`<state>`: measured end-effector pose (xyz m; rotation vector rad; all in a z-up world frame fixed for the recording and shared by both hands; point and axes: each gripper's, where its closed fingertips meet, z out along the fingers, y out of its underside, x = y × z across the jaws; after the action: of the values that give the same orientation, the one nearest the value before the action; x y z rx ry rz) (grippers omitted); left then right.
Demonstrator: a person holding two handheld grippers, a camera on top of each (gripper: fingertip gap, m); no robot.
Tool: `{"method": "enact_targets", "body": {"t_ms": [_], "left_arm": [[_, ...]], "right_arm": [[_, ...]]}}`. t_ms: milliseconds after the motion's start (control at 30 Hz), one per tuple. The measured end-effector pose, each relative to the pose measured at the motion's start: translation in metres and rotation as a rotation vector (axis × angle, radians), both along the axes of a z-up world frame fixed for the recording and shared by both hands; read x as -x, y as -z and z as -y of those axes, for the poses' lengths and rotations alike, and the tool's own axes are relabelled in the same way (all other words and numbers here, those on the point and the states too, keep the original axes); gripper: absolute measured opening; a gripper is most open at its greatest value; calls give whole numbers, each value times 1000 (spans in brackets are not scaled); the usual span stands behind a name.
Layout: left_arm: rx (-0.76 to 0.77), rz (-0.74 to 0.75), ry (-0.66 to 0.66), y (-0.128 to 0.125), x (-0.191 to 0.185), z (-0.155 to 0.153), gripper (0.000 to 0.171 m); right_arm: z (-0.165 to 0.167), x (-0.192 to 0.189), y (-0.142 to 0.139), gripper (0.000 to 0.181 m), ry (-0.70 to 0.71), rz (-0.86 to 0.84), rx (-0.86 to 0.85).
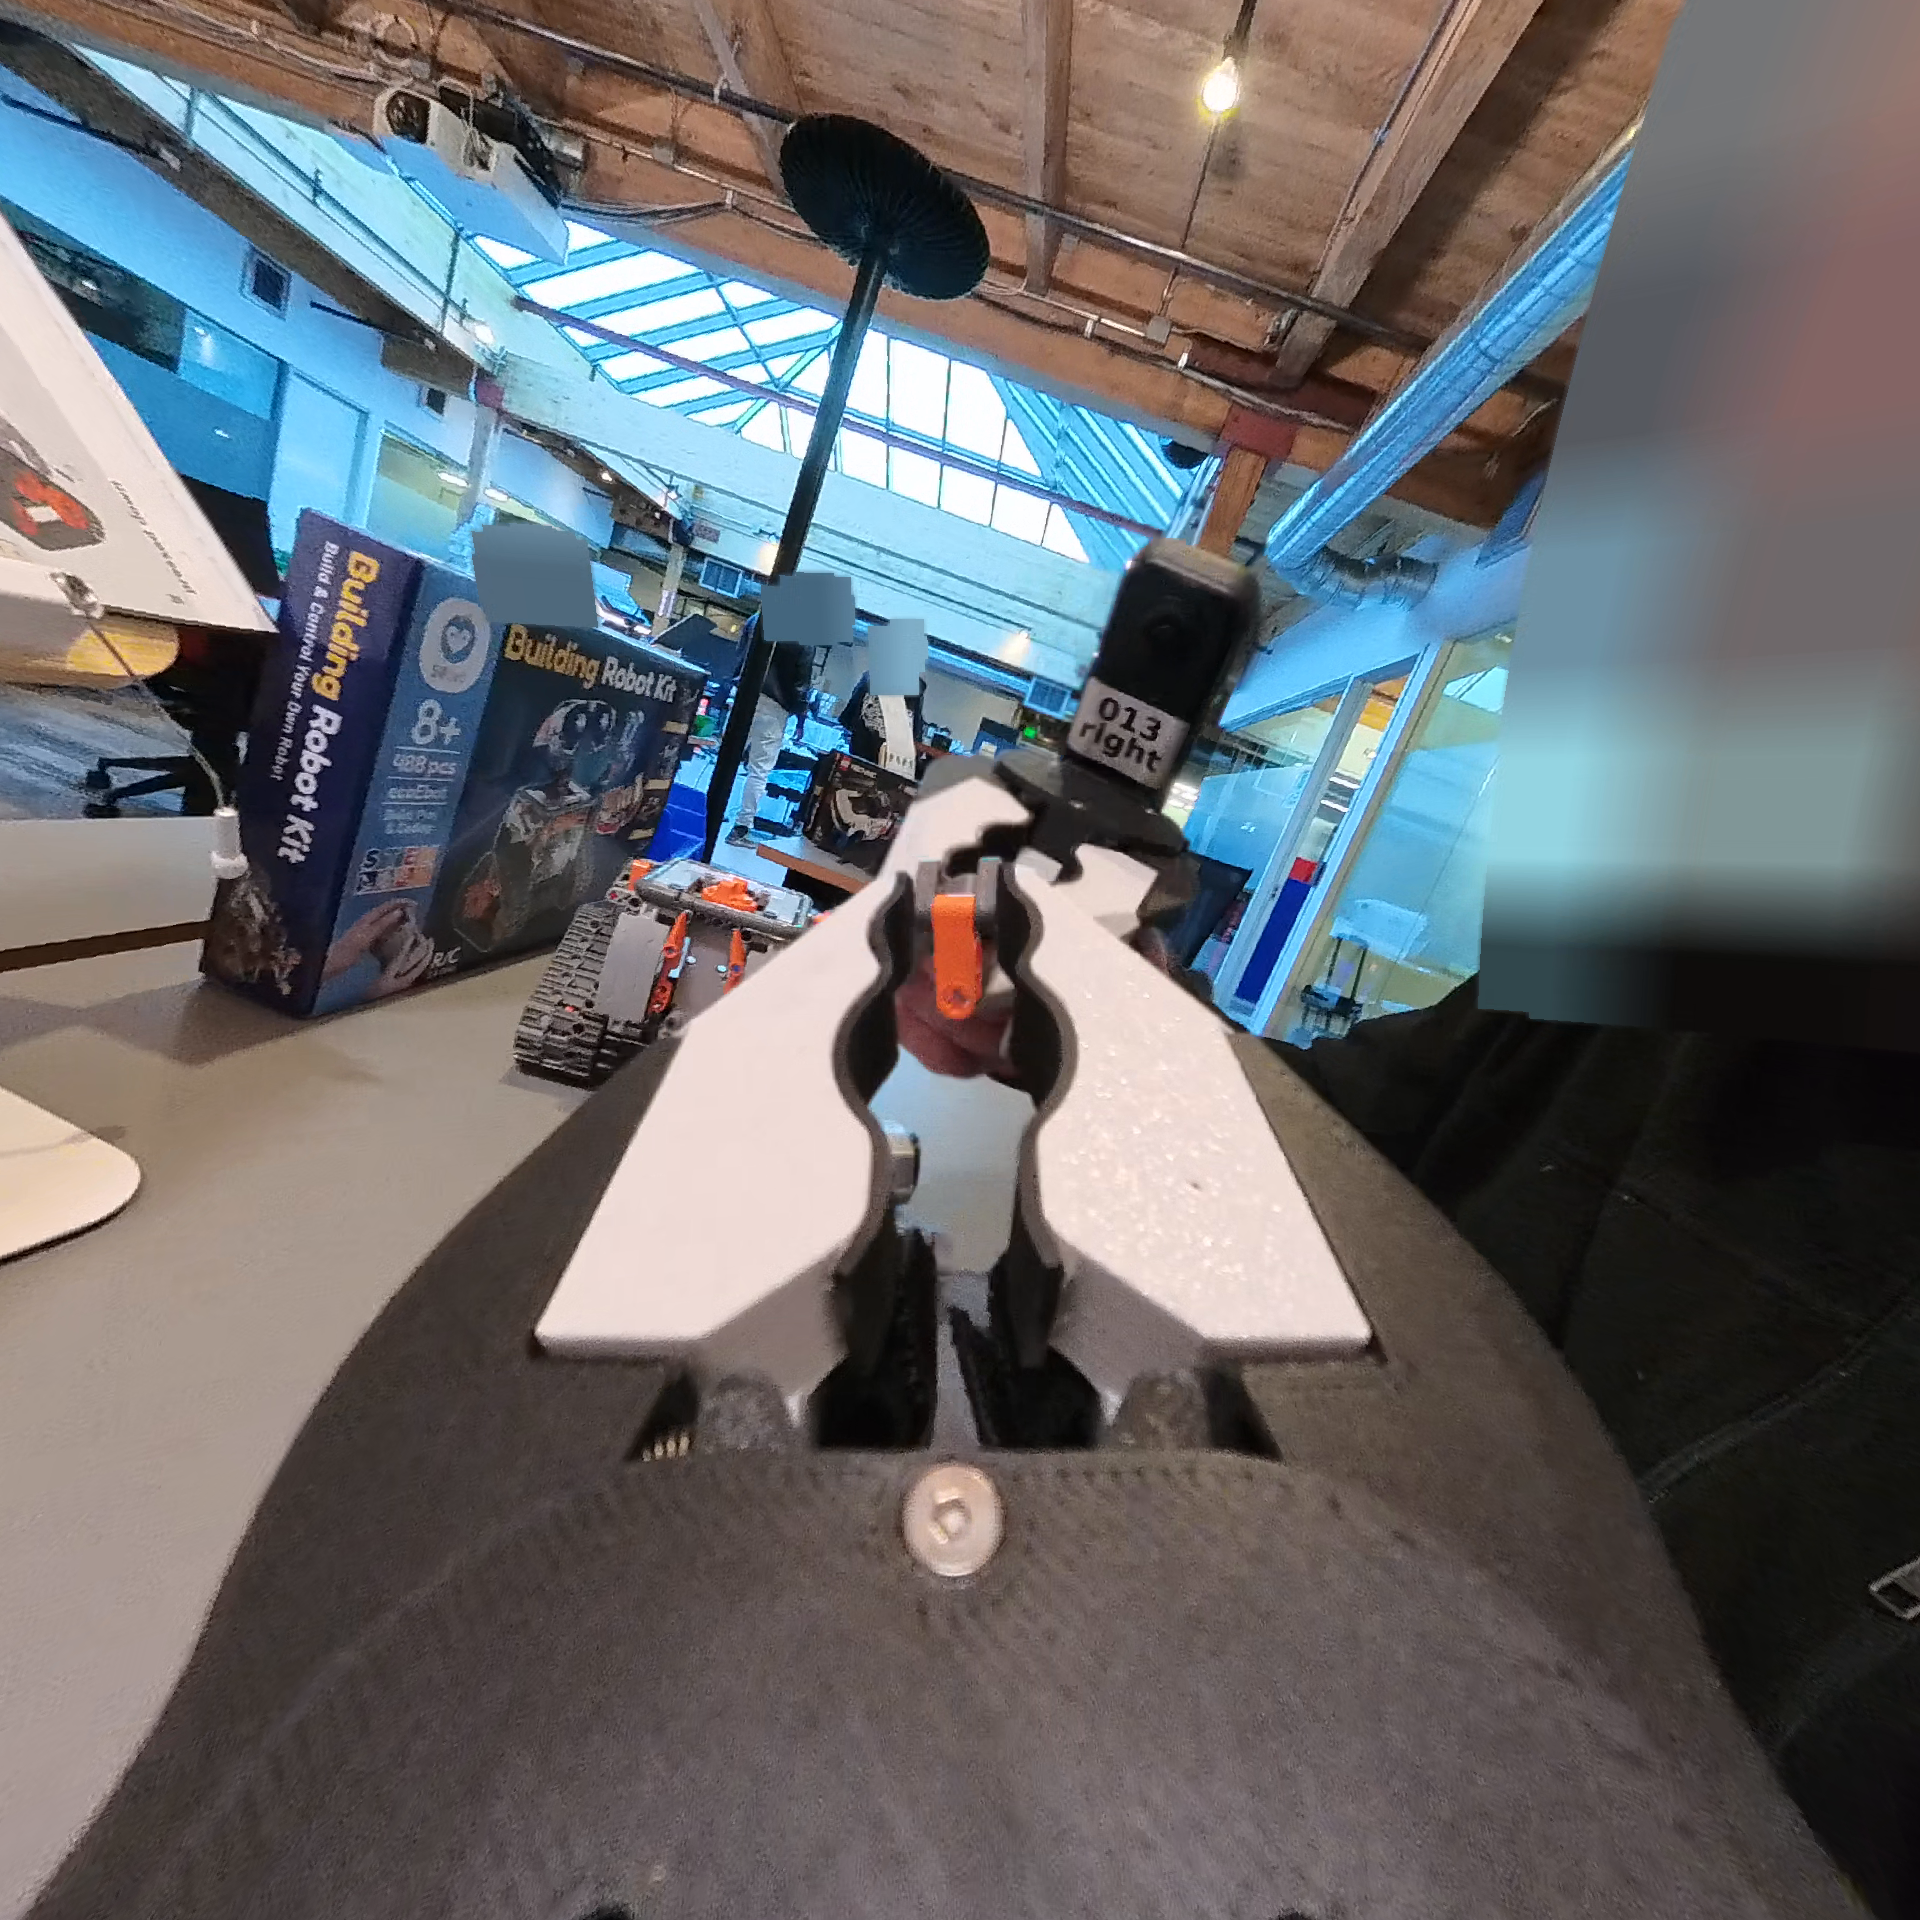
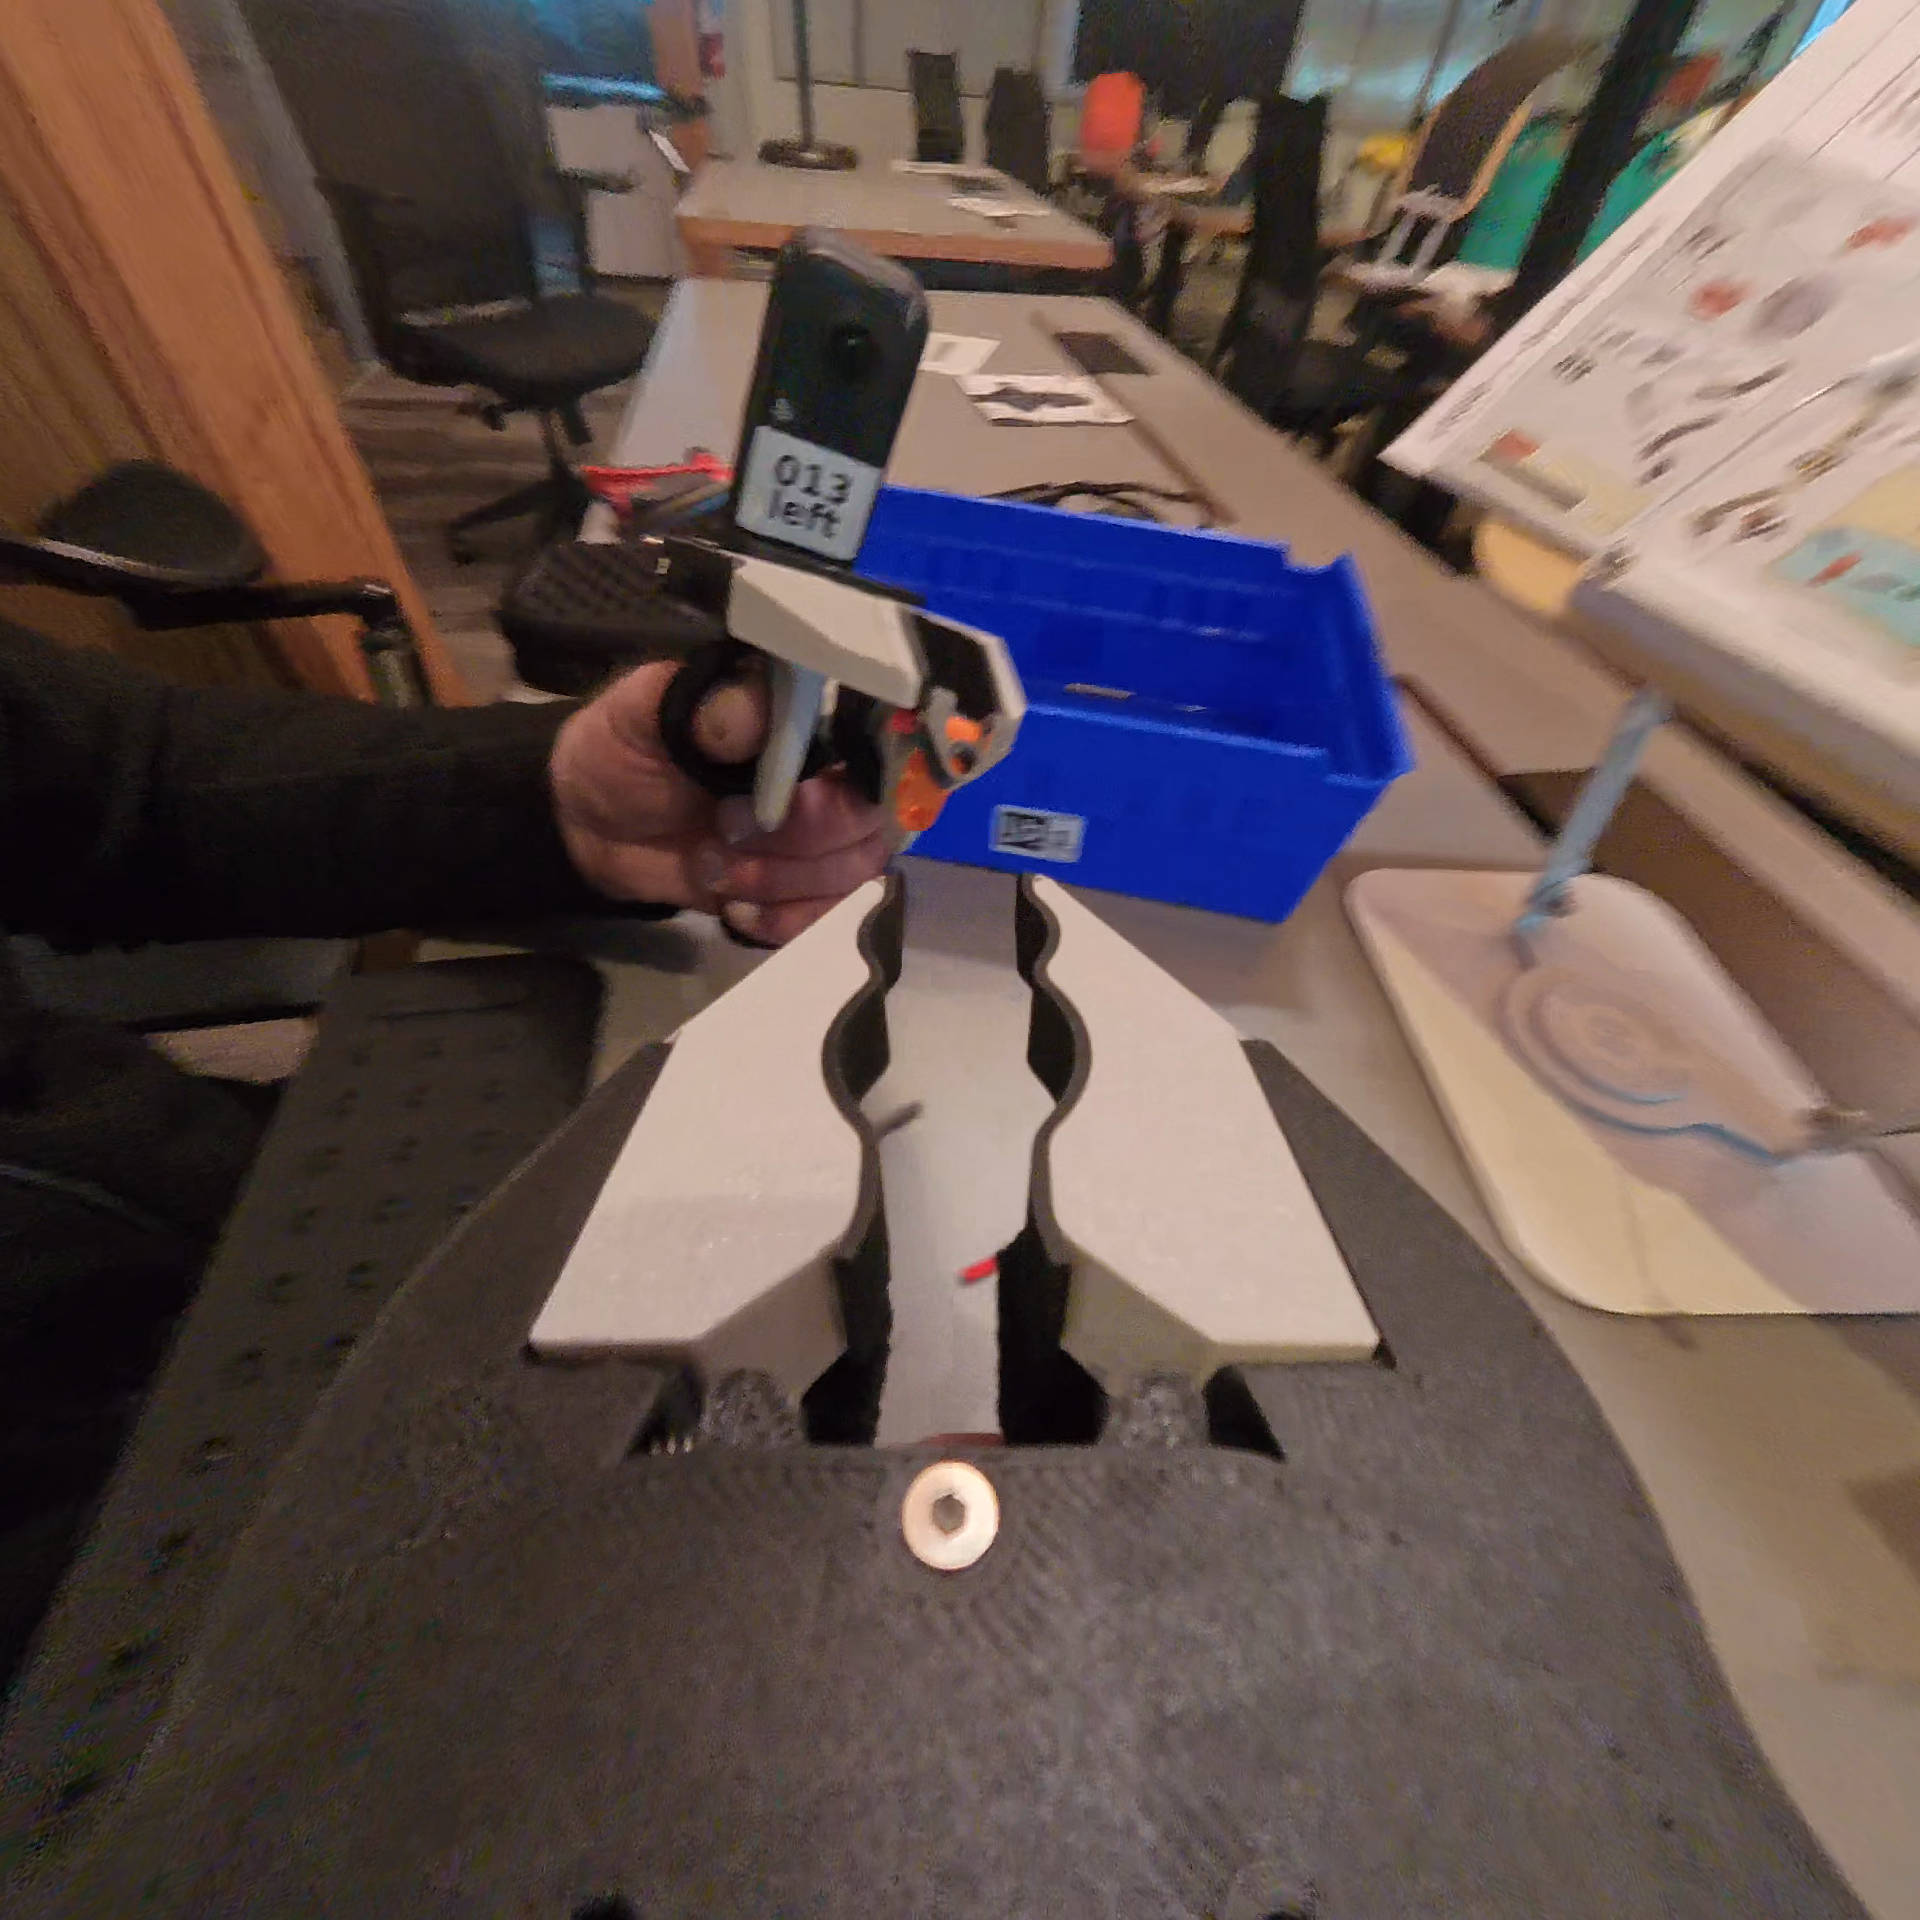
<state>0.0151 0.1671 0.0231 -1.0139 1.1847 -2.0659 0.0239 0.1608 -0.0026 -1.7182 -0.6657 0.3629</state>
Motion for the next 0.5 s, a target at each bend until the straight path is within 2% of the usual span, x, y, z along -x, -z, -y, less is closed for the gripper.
{"method": "enact_targets", "body": {"t_ms": [67,133,233,333,500], "left_arm": [[29,4,28,-2,0,2,13],[62,1,60,-2,-2,5,13],[110,4,102,-3,-4,8,13],[148,7,138,-3,-5,11,13],[193,8,170,-3,-6,10,13]], "right_arm": [[0,-7,-12,25,59,174,-134],[4,-1,-22,25,61,373,-265],[5,7,-22,24,66,589,-356],[1,6,-22,11,84,674,-390],[1,5,-24,7,77,715,-389]]}}
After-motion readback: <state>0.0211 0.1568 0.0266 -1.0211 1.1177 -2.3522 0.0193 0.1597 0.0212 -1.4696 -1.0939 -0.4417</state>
